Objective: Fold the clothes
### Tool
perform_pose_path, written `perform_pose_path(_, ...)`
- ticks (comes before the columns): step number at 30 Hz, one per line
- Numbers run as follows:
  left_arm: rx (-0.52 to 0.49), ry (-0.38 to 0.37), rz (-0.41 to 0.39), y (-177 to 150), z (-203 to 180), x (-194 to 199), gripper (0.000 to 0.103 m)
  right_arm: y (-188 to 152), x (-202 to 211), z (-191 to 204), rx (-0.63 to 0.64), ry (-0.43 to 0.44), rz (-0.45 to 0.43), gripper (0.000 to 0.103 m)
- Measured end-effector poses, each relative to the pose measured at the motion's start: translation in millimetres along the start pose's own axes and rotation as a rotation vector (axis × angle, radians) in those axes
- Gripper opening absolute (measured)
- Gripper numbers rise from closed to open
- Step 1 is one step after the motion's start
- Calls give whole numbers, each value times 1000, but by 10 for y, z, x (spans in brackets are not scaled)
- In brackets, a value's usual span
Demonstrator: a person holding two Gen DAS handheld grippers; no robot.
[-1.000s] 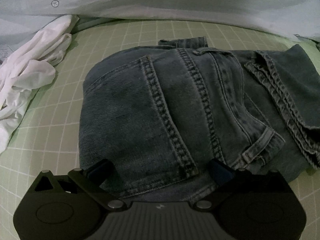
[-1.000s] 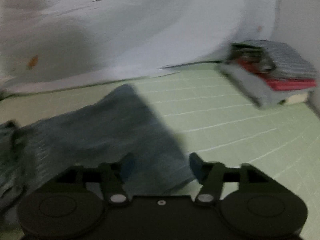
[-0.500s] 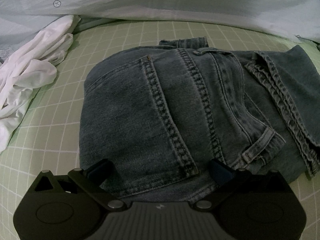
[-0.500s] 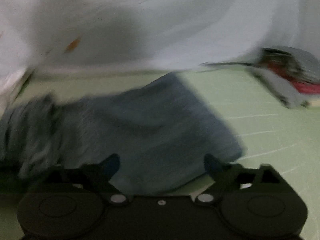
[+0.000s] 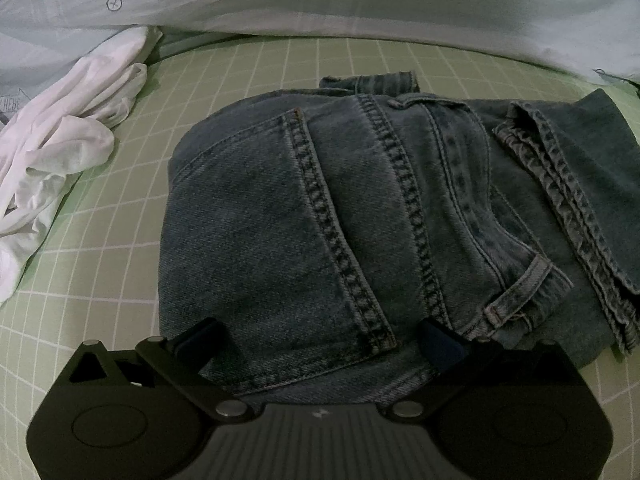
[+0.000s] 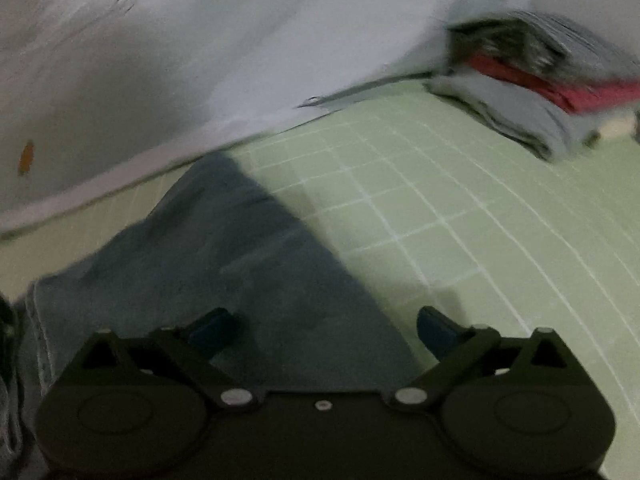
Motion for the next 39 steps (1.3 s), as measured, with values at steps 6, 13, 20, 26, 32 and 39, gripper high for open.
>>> perform_pose_path(6, -1, -5, 3, 3, 12, -8, 103, 38, 120, -62, -52, 142, 8, 35)
perform_pose_path(13, -15, -10, 49, 63, 10, -20, 103, 127, 431, -125, -346, 353, -62, 25)
perform_pose_path(20, -25, -49, 26, 69, 200, 150, 103, 448, 998, 585, -307, 501, -187, 24)
perform_pose_path(26, 14, -49, -16, 44, 619, 302, 103, 532, 1341, 1359, -213, 614, -228, 24)
perform_pose_path(32, 48, -36, -8, -80, 1060, 330, 103, 320, 1443, 2244, -71, 701, -180, 24)
perform_pose_path(39, 88, -38, 0, -191, 1491, 345, 103, -327, 1117, 2994, 113, 615, -11, 24)
Point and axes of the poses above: each gripper's, at about its wrist camera, not at the fingertips, and x roughly against the way its jaws point, z to its left, y to its top, the point moved 5 cm from there along -x, roughly the way its jaws point, and after that the axes turned 8 degrees about x, right-handed, at the moved point
